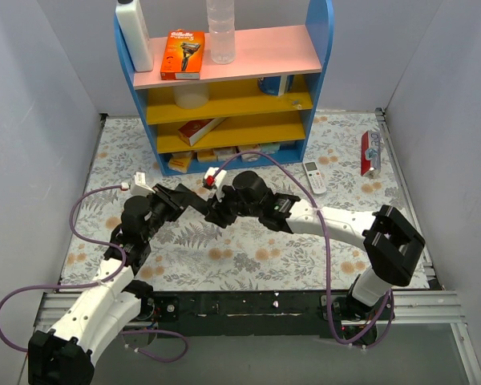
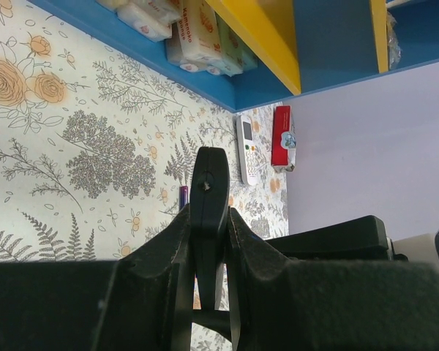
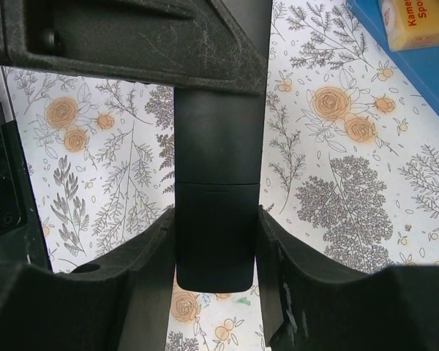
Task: Load the batteries into the remote control
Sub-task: Remove the battery cover from the remote control.
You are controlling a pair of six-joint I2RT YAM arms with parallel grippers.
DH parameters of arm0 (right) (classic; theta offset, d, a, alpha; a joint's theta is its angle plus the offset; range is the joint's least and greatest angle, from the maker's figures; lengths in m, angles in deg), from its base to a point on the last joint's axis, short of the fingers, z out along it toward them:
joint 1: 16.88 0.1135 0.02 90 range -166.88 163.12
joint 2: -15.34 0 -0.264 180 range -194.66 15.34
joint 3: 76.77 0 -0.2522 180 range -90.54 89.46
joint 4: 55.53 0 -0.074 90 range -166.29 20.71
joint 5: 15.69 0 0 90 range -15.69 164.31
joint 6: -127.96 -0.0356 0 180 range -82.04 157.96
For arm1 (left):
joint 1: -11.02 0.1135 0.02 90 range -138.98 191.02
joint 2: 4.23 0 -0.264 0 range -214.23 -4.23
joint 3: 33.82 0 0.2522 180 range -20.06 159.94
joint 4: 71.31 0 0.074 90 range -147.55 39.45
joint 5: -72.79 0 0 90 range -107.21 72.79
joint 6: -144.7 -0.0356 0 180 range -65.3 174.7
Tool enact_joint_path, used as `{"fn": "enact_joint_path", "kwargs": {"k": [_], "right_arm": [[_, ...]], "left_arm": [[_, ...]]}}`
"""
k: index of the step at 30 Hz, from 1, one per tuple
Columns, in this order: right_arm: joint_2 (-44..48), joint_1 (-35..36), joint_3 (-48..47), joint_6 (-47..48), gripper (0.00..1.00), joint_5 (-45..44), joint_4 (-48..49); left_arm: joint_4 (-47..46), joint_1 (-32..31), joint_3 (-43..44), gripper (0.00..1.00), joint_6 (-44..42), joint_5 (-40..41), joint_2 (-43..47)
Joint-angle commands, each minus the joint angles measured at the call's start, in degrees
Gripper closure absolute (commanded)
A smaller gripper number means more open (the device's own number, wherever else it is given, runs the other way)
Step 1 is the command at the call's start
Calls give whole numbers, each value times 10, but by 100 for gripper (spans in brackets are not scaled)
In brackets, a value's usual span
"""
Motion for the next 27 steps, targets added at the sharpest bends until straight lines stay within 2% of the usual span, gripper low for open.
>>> {"fn": "enact_joint_path", "kwargs": {"k": [1,27], "right_arm": [[17,3,37,27,58,2,-97],[31,3,99,21,58,-2,-83]], "left_arm": [[-40,26,24,100,-19,147,22],[-71,59,-8,100,-31,159,43]]}}
